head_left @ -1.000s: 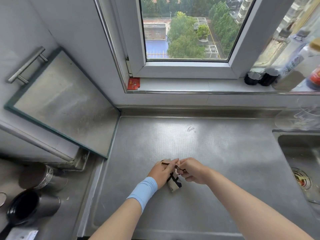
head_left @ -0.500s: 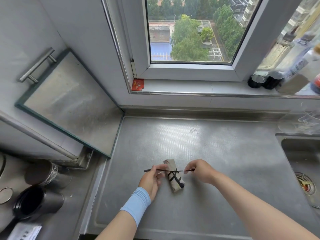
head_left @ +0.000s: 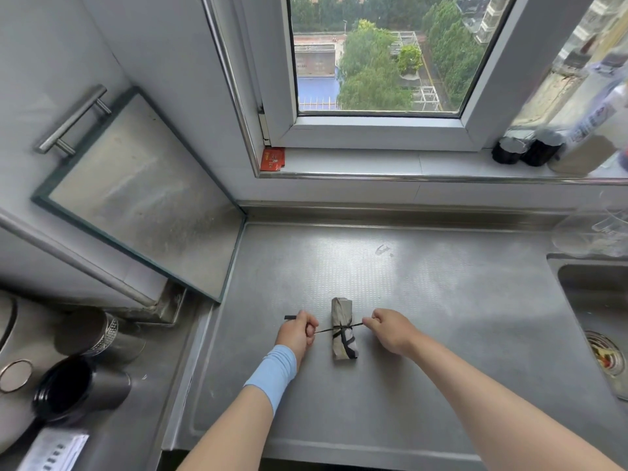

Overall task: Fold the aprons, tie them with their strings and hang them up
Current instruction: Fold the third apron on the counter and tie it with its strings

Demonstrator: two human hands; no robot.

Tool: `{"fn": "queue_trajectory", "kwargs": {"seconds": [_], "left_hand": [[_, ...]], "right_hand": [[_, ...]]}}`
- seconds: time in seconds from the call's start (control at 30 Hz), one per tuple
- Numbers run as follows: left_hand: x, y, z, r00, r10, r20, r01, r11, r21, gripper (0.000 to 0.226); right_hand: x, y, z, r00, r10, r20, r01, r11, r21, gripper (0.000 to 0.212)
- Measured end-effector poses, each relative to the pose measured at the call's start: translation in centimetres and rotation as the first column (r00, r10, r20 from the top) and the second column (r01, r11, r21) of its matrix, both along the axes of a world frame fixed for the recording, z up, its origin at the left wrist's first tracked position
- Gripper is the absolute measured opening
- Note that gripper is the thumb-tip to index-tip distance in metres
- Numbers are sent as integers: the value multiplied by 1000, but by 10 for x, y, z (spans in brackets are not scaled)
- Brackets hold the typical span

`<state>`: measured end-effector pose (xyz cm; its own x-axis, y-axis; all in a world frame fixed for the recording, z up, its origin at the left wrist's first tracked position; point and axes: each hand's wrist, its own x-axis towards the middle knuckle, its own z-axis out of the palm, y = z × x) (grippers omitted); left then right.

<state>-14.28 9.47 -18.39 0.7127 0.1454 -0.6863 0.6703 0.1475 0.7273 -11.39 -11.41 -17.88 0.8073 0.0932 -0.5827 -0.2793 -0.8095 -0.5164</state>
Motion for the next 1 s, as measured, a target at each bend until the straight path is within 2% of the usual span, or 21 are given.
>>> {"fn": "queue_trajectory", "kwargs": {"seconds": [0.03, 0.07, 0.13, 0.17, 0.23, 0.3, 0.37, 0.43, 0.53, 0.67, 0.8, 0.87, 0.93, 1.0], "left_hand": [[3, -1, 2, 992, -125, 18, 121, 982, 142, 44], [6, -2, 6, 965, -263, 10, 249, 925, 286, 44], [11, -4, 13, 860, -508, -46, 457, 727, 512, 41], [13, -4, 16, 790, -607, -83, 531, 612, 586, 39], [19, -2, 19, 667, -733, -138, 614, 435, 658, 35], [23, -1, 22, 571, -800, -186, 663, 316, 679, 27], [28, 0, 25, 482, -845, -232, 698, 210, 685, 18], [31, 3, 26, 428, -869, -247, 713, 156, 683, 12], [31, 10, 26, 405, -883, -236, 746, 170, 644, 11], [33, 12, 26, 432, -876, -216, 766, 230, 601, 11], [30, 10, 24, 548, -817, -183, 708, 336, 622, 18], [26, 6, 21, 631, -759, -158, 679, 443, 585, 23], [22, -1, 19, 688, -711, -148, 660, 528, 534, 21], [21, -8, 16, 696, -698, -168, 662, 533, 526, 16]], "right_hand": [[0, -1, 1, 999, 34, 4, -33, 998, -55, 38], [1, -2, 1, 994, 101, 31, -96, 984, -149, 37], [2, -2, 2, 953, 275, 127, -221, 918, -328, 35], [2, -2, 3, 930, 328, 165, -256, 901, -349, 35], [6, -3, 5, 920, 342, 191, -278, 914, -297, 34], [8, -4, 6, 935, 301, 187, -260, 941, -215, 31], [10, -2, 8, 978, 180, 103, -174, 983, -67, 33], [11, -1, 8, 997, 73, 22, -74, 997, 33, 32], [13, 4, 6, 999, 39, -24, -37, 995, 96, 32], [14, 9, 2, 996, 16, -89, -4, 992, 129, 32], [16, 9, 11, 993, 93, -74, -88, 993, 76, 18], [17, 8, 12, 988, 138, -73, -134, 989, 58, 18], [19, 8, 12, 971, 240, -12, -240, 969, -63, 16], [21, 11, 10, 955, 295, 34, -287, 946, -150, 17]]}}
